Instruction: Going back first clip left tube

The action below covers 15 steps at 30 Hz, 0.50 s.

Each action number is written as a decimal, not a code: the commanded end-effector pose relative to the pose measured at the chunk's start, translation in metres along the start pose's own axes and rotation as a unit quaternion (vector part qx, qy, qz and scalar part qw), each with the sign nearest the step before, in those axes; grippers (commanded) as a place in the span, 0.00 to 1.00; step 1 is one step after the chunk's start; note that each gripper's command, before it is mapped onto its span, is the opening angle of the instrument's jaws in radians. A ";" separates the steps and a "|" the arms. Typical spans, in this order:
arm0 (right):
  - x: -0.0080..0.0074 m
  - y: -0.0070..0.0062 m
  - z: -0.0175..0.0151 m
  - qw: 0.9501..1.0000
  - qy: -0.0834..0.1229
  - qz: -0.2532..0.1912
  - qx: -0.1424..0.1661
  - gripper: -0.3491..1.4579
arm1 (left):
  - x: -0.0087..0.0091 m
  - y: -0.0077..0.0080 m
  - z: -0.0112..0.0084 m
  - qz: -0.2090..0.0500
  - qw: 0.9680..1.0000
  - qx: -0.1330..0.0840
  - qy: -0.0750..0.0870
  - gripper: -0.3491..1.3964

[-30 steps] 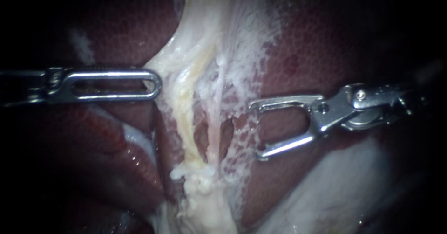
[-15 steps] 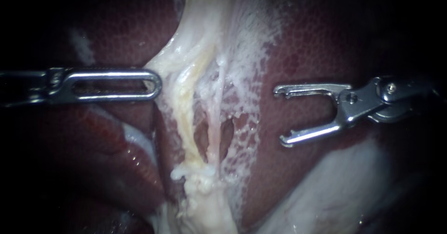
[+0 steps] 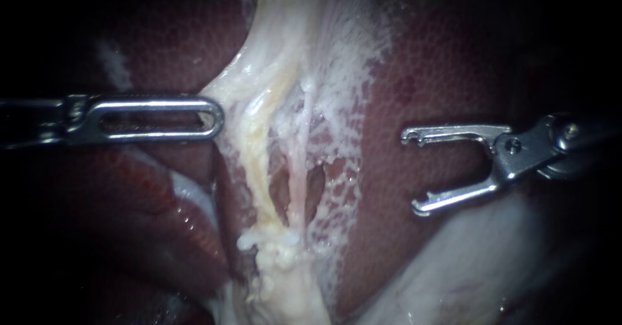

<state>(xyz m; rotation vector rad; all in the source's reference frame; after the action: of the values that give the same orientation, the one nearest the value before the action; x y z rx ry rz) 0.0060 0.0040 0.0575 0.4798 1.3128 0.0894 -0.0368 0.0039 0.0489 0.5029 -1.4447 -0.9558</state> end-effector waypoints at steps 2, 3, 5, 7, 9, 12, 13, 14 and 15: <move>0.0001 0.0000 0.0001 1.000 0.001 0.001 -0.001 0.52 | 0.0000 0.0000 0.0000 0.000 1.000 0.000 0.000 0.00; 0.0001 0.0000 0.0001 1.000 0.001 0.001 -0.001 0.52 | 0.0000 0.0000 0.0000 0.000 1.000 0.000 0.000 0.00; 0.0001 0.0001 0.0001 1.000 0.001 0.001 -0.001 0.52 | 0.0000 0.0000 0.0000 0.000 1.000 0.000 0.000 0.00; 0.0001 0.0000 0.0001 1.000 0.001 0.001 -0.001 0.52 | 0.0000 0.0000 0.0000 0.000 1.000 0.000 0.000 0.00; 0.0001 0.0001 0.0001 1.000 0.002 0.001 -0.001 0.52 | 0.0000 0.0000 0.0000 0.000 1.000 0.000 -0.001 0.00; 0.0001 0.0001 0.0001 1.000 0.002 0.001 -0.001 0.52 | 0.0000 0.0000 0.0000 0.000 1.000 0.000 -0.001 0.00; 0.0001 0.0000 0.0001 1.000 0.002 0.001 -0.001 0.52 | 0.0001 0.0000 0.0000 0.000 1.000 0.000 -0.001 0.00; 0.0001 0.0000 0.0001 1.000 0.002 0.001 -0.001 0.52 | 0.0001 0.0000 0.0000 0.000 1.000 0.000 -0.001 0.00; 0.0001 0.0000 0.0001 1.000 0.002 0.001 -0.001 0.52 | 0.0001 0.0000 0.0000 0.000 1.000 0.000 -0.001 0.00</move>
<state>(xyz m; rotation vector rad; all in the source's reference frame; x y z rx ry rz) 0.0062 0.0041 0.0575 0.4788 1.3168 0.0938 -0.0368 0.0038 0.0490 0.5013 -1.4473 -0.9557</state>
